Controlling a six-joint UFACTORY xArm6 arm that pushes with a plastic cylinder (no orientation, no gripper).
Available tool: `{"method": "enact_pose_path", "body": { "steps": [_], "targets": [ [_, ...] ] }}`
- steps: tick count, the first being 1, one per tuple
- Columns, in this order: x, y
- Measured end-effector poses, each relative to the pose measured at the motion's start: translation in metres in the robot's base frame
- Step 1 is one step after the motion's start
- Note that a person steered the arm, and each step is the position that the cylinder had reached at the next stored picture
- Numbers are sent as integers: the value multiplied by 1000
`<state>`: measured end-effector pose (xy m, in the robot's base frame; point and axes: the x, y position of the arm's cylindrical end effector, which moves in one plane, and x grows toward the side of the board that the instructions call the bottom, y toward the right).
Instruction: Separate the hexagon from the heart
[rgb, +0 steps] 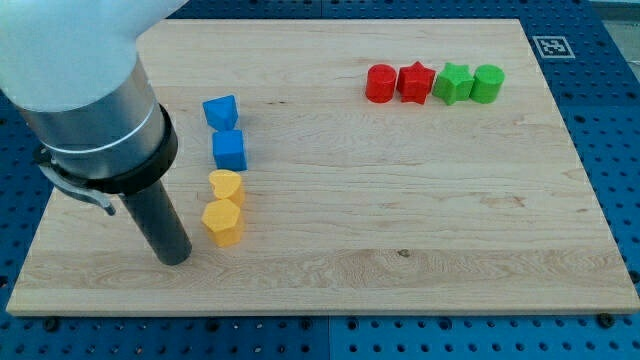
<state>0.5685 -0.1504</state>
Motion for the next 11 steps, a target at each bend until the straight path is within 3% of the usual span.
{"method": "enact_pose_path", "body": {
  "steps": [2, 11],
  "targets": [
    [-20, 10],
    [-22, 60]
  ]
}}
